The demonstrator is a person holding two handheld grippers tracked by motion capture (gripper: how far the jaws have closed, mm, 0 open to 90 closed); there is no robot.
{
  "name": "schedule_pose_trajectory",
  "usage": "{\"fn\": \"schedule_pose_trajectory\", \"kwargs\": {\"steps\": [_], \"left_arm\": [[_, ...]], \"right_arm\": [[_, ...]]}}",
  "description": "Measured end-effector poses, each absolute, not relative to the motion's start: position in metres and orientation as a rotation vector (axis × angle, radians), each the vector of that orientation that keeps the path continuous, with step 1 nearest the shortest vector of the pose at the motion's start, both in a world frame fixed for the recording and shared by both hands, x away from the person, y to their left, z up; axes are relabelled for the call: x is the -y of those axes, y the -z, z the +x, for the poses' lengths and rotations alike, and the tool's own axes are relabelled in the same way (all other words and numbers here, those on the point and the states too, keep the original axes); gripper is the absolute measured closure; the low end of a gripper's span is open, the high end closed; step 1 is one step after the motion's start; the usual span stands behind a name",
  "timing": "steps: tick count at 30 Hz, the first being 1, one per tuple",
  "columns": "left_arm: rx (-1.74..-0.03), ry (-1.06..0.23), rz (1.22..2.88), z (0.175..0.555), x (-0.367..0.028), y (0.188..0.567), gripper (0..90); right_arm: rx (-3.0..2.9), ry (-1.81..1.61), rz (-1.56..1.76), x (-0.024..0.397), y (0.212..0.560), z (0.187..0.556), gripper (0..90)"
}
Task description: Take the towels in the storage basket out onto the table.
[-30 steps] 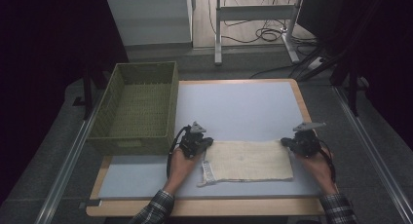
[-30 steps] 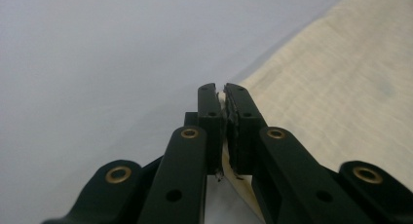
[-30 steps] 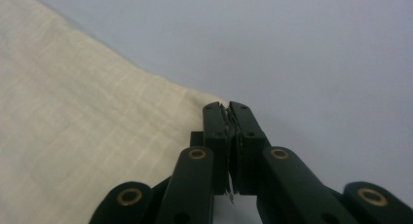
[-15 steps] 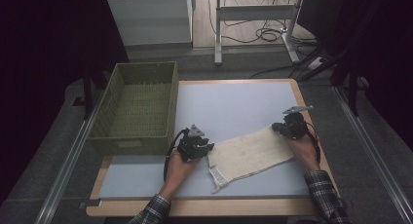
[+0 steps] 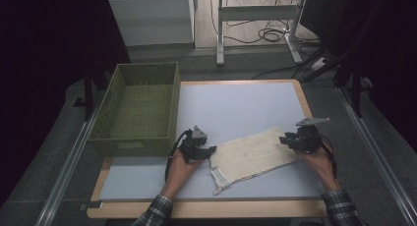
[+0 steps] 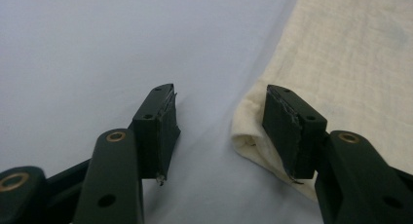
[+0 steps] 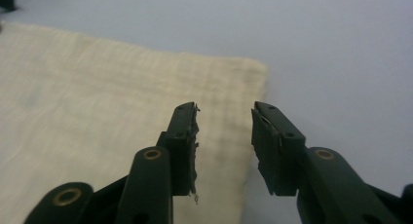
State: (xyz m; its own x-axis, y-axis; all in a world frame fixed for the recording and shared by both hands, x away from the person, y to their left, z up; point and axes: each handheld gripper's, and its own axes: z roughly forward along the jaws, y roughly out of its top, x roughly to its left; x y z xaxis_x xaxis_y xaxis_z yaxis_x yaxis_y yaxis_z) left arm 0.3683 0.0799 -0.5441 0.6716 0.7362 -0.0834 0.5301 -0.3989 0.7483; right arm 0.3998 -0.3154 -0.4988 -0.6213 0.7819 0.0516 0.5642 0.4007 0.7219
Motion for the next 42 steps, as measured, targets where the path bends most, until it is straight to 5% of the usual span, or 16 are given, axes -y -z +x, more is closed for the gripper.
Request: {"fn": "schedule_pose_trajectory", "kwargs": {"steps": [20, 42], "left_arm": [[-0.975, -0.327, 2.09, 0.369, -0.081, 0.545, 46.5], [-0.979, -0.321, 2.09, 0.369, -0.082, 0.545, 47.2]], "right_arm": [[-2.584, -1.136, 0.926, 0.261, 0.51, 0.318, 58.2], [-2.777, -1.161, 0.67, 0.156, 0.523, 0.284, 54.4]]}}
